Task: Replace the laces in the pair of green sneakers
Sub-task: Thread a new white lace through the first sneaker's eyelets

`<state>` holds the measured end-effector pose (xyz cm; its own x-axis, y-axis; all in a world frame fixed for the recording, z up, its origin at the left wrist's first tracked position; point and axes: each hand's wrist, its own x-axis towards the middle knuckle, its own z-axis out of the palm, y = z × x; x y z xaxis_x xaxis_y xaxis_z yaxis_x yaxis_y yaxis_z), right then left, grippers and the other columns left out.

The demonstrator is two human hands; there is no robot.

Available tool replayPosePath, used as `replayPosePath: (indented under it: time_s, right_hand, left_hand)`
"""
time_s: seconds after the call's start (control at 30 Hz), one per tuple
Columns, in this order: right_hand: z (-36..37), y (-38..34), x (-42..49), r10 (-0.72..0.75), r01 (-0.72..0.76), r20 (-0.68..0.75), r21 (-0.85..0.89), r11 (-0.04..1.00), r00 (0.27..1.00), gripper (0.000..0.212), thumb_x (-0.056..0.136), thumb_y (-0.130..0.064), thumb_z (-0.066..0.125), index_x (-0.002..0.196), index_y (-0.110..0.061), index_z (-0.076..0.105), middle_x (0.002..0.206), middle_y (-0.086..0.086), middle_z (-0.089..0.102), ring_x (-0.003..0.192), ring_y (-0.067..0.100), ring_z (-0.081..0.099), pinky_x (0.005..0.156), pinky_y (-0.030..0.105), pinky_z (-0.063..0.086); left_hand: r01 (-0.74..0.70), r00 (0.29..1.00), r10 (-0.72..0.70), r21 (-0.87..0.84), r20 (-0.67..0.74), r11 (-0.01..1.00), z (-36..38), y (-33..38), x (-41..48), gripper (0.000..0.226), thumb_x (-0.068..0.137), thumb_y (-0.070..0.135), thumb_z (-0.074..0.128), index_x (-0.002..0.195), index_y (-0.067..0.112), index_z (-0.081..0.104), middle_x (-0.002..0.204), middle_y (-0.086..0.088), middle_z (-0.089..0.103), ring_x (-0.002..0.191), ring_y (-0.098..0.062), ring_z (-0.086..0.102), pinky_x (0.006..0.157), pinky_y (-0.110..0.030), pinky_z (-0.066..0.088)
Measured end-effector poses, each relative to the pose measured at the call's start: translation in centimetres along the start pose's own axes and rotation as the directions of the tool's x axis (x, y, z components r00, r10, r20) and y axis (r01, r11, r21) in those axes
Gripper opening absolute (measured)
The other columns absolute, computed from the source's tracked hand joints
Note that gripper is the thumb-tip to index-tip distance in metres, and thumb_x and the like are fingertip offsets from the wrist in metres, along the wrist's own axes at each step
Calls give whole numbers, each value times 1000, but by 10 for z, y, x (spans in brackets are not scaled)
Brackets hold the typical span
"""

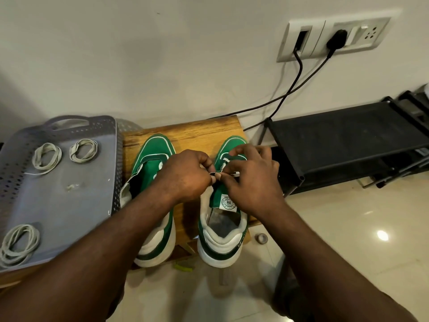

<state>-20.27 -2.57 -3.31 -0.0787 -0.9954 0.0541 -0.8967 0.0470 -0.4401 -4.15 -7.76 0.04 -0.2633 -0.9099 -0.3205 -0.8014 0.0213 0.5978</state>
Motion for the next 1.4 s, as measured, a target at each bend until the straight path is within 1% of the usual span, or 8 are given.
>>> replayPosePath:
  time_s: [0.17,0.3,0.4,0.63,0.8,0.93,1.2,1.4]
  right_hand:
    - [-5,8,5,82,-100,60,397,913,995,21,94,-32,76,74,-31,69,125,-20,50,133,13,34,111,53,40]
    - [-27,29,3,160,-82,-60,655,751,985,22,93,-24,76,71,-22,70,120,-13,56,130,17,45,106,53,49]
    - [-27,30,0,173,-112,-74,510,853,982,19,84,-36,72,68,-30,66,119,-14,55,127,16,41,106,56,45]
    - [-9,-4,-3,24,-20,88,-44,999,996,21,91,-50,71,106,-38,78,150,-13,45,144,21,23,110,49,30]
    - [-8,0,2,63,-71,42,247,966,997,16,90,-32,77,75,-33,71,128,-22,53,135,15,32,102,44,33]
    - [-21,25,5,184,-95,-111,546,832,977,18,72,-38,67,60,-25,66,110,-14,61,120,20,51,96,56,52]
    - [-10,0,-5,40,-41,10,157,987,999,18,86,-53,68,95,-39,72,141,-12,49,138,18,30,105,48,37]
    - [-5,-14,-3,93,-91,73,-34,995,993,22,96,-40,69,114,-32,77,145,-14,50,141,19,27,107,42,34]
  left_hand:
    - [26,999,-26,5,-34,1000,1,-2,1,11,85,22,80,80,29,74,79,10,71,78,-13,66,64,-27,46]
    - [30,999,-30,0,-24,1000,-1,-3,1,9,85,21,81,83,28,75,81,13,72,81,-10,65,66,-26,46]
    - [25,1000,-25,-4,-20,1000,0,-2,1,8,85,23,80,83,28,75,81,12,72,81,-11,66,66,-26,46]
    - [19,1000,-19,-9,-2,1000,3,1,1,9,86,22,79,82,28,76,85,9,73,83,-16,67,73,-32,55]
    - [43,999,-44,-25,-29,999,1,-1,0,9,85,21,80,82,28,75,81,9,73,81,-14,68,67,-27,49]
    - [54,998,-55,-42,-17,998,-2,-2,-1,9,85,20,81,84,26,76,82,9,75,81,-13,69,72,-28,53]
    - [14,999,-16,-59,-30,998,2,1,-4,10,86,19,81,80,27,78,81,10,75,84,-15,70,80,-36,60]
    - [19,1000,-21,-73,-23,997,2,1,-2,12,86,17,82,79,27,79,78,9,75,80,-13,70,71,-30,56]
